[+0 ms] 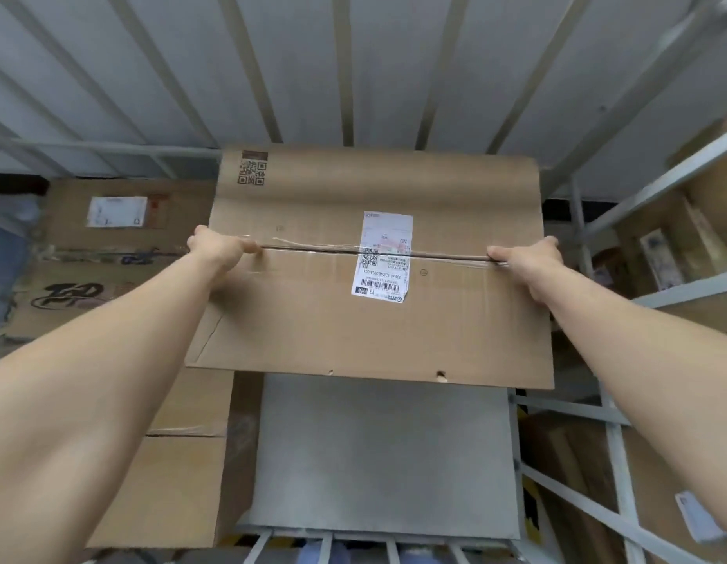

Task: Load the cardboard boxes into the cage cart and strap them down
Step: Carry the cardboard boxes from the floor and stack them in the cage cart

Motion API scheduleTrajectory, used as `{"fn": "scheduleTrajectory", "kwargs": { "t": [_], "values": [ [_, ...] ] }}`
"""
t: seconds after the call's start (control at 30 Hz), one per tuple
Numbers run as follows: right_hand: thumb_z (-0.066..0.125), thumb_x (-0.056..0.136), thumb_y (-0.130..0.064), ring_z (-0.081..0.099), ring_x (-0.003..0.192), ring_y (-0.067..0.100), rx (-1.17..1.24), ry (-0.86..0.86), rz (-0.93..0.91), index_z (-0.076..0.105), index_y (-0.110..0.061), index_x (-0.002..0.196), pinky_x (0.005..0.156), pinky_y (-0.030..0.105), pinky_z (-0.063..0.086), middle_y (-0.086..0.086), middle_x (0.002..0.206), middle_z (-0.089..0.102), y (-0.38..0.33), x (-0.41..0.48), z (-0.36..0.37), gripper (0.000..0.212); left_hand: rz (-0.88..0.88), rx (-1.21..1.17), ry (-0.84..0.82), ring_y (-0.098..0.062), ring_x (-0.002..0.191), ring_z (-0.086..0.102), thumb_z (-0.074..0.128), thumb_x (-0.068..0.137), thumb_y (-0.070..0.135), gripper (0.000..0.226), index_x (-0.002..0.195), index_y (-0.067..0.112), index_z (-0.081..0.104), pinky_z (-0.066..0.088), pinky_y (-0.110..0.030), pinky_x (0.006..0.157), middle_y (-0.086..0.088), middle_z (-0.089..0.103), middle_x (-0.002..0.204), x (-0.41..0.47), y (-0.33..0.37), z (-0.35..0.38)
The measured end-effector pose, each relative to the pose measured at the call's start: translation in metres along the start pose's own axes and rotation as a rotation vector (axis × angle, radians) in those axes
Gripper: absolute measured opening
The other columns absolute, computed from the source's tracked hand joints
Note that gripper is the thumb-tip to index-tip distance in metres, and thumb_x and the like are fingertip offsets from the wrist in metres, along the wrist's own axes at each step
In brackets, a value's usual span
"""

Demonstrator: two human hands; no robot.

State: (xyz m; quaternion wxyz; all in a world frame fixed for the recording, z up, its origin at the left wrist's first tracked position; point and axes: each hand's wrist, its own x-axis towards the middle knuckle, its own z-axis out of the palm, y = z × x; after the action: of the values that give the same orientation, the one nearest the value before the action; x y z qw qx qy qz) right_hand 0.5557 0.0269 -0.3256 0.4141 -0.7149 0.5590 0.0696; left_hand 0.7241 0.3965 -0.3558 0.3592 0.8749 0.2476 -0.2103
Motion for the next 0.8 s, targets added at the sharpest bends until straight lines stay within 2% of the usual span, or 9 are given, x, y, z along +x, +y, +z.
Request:
{"fn": "scheduleTrajectory", "kwargs": {
  "t": [0.13, 0.23, 0.3, 0.4, 0.5, 0.63, 0.8],
  "values": [
    [0.075, 0.081, -0.030, 0.046, 0.126, 0.036, 0.007, -0.015, 0.009, 0.024, -0.005, 0.142, 0.102, 0.044, 0.039, 0.018, 0.141, 0.044, 0.014, 0.030, 0.038, 0.084, -0.017, -0.012, -0.014, -0.035, 0.128, 0.043, 0.080, 0.073, 0.029, 0.090, 0.143, 0.004, 0.028, 0.037, -0.042, 0.107, -0.016, 0.040, 0.144, 0.038, -0.014, 0.026],
    [0.076, 0.079, -0.028, 0.047, 0.125, 0.033, 0.035, -0.006, 0.003, 0.027, -0.006, 0.142, 0.100, 0.042, 0.040, 0.015, 0.139, 0.046, 0.017, 0.051, 0.060, 0.083, -0.038, -0.059, -0.066, -0.035, 0.116, 0.054, 0.082, 0.069, 0.029, 0.082, 0.135, 0.006, 0.040, 0.044, -0.044, 0.102, -0.017, 0.051, 0.133, 0.065, -0.023, 0.040],
    [0.077, 0.079, -0.025, 0.050, 0.120, 0.028, 0.054, -0.008, -0.003, 0.031, -0.006, 0.140, 0.094, 0.036, 0.041, 0.011, 0.134, 0.050, 0.017, 0.065, 0.070, 0.079, -0.048, -0.058, -0.095, -0.036, 0.110, 0.058, 0.084, 0.063, 0.032, 0.085, 0.133, 0.008, 0.042, 0.047, -0.047, 0.097, -0.017, 0.055, 0.126, 0.080, -0.027, 0.049],
    [0.076, 0.080, -0.021, 0.052, 0.114, 0.025, 0.057, 0.007, 0.000, 0.033, -0.005, 0.138, 0.088, 0.034, 0.042, 0.009, 0.129, 0.052, 0.018, 0.086, 0.082, 0.074, -0.041, -0.022, -0.099, -0.036, 0.117, 0.052, 0.084, 0.062, 0.035, 0.095, 0.139, 0.009, 0.036, 0.044, -0.047, 0.100, -0.015, 0.048, 0.134, 0.096, -0.027, 0.063],
    [0.076, 0.079, -0.023, 0.047, 0.124, 0.032, 0.038, 0.035, 0.024, 0.028, -0.004, 0.142, 0.097, 0.040, 0.041, 0.016, 0.139, 0.046, 0.021, 0.101, 0.088, 0.081, -0.025, -0.010, -0.110, -0.035, 0.123, 0.046, 0.081, 0.071, 0.031, 0.089, 0.142, 0.009, 0.031, 0.040, -0.047, 0.103, -0.013, 0.040, 0.142, 0.105, -0.024, 0.077],
    [0.077, 0.079, -0.025, 0.043, 0.128, 0.034, 0.035, 0.056, 0.033, 0.024, -0.008, 0.146, 0.103, 0.044, 0.038, 0.015, 0.144, 0.041, 0.024, 0.111, 0.089, 0.087, -0.003, -0.025, -0.153, -0.033, 0.128, 0.043, 0.078, 0.077, 0.028, 0.089, 0.146, 0.011, 0.026, 0.039, -0.045, 0.105, -0.011, 0.036, 0.147, 0.115, -0.018, 0.088],
    [0.074, 0.082, -0.016, 0.047, 0.125, 0.031, 0.047, -0.040, -0.006, 0.033, -0.010, 0.142, 0.101, 0.041, 0.039, 0.011, 0.139, 0.048, 0.021, 0.120, 0.116, 0.073, -0.026, -0.023, -0.133, -0.034, 0.130, 0.040, 0.077, 0.077, 0.029, 0.091, 0.148, 0.010, 0.024, 0.038, -0.045, 0.106, -0.013, 0.036, 0.147, 0.134, -0.038, 0.083]
  ]
}}
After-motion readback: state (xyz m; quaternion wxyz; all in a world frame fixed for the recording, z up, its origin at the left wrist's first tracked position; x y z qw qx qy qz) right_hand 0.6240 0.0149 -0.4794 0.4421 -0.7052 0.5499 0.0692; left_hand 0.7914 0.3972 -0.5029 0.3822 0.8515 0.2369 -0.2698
